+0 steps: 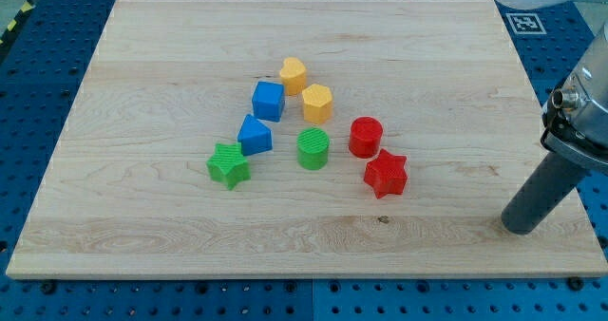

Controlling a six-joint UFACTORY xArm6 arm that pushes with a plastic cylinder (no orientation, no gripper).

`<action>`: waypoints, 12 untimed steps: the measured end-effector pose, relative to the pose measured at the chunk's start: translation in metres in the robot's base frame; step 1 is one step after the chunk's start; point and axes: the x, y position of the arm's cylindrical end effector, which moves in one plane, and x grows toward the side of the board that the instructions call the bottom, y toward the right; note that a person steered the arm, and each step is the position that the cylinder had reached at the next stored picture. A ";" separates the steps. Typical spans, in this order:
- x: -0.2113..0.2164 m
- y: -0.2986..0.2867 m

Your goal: Nudge the green circle a bit right

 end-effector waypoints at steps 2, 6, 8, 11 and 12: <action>0.000 0.002; -0.001 -0.005; -0.008 -0.005; -0.050 -0.005; -0.035 -0.006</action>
